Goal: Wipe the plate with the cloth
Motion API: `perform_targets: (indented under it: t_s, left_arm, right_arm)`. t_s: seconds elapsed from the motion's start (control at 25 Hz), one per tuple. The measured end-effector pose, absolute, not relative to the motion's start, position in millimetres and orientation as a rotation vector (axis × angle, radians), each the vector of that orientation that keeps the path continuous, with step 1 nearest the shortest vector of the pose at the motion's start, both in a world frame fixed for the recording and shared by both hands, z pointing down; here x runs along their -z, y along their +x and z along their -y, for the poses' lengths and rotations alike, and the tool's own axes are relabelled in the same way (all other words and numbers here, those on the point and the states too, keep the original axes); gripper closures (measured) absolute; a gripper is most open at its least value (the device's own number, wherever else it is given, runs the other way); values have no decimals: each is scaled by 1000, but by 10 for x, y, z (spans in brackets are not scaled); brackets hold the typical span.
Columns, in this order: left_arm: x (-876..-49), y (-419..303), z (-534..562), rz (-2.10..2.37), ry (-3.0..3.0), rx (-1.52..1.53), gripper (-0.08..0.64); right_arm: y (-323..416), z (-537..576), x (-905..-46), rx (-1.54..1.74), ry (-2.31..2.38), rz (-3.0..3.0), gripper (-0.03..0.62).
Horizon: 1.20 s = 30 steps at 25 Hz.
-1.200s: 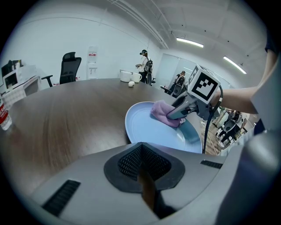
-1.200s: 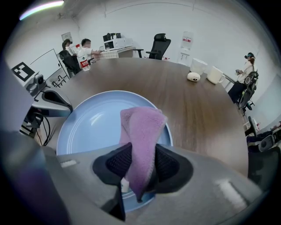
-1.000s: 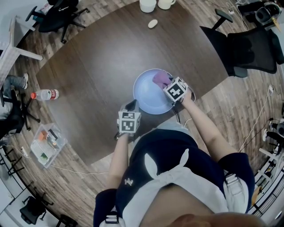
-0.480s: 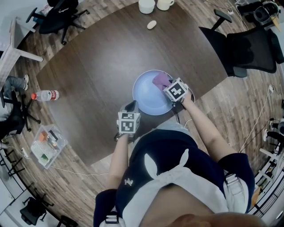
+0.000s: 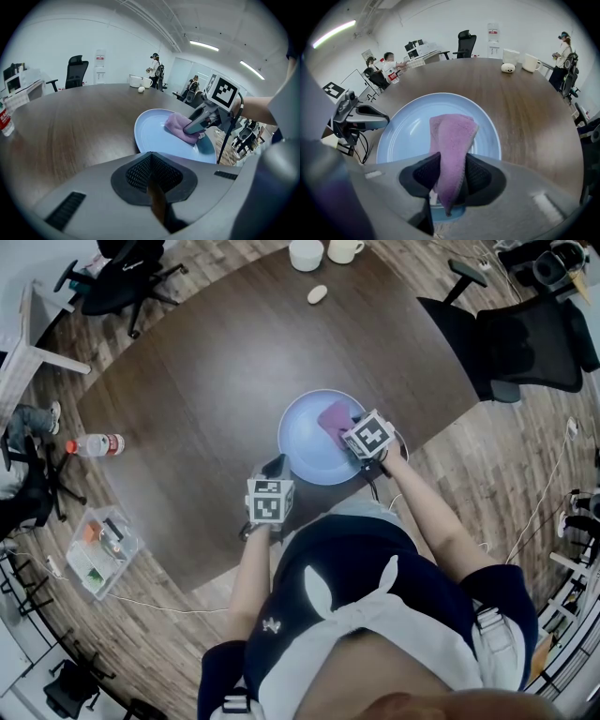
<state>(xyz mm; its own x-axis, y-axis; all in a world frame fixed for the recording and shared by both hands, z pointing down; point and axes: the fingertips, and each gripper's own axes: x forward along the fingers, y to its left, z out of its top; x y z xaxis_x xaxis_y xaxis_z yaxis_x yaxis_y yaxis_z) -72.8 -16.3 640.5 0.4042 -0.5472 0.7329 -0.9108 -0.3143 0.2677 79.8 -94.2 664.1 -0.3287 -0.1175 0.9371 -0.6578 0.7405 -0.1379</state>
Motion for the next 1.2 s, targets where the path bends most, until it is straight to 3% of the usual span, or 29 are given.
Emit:
perform_targets:
  t_s: [1.2]
  left_arm:
    - [-6430, -749, 139, 1236, 1989, -684, 555]
  right_arm:
    - [373, 604, -6667, -712, 452, 1860, 443]
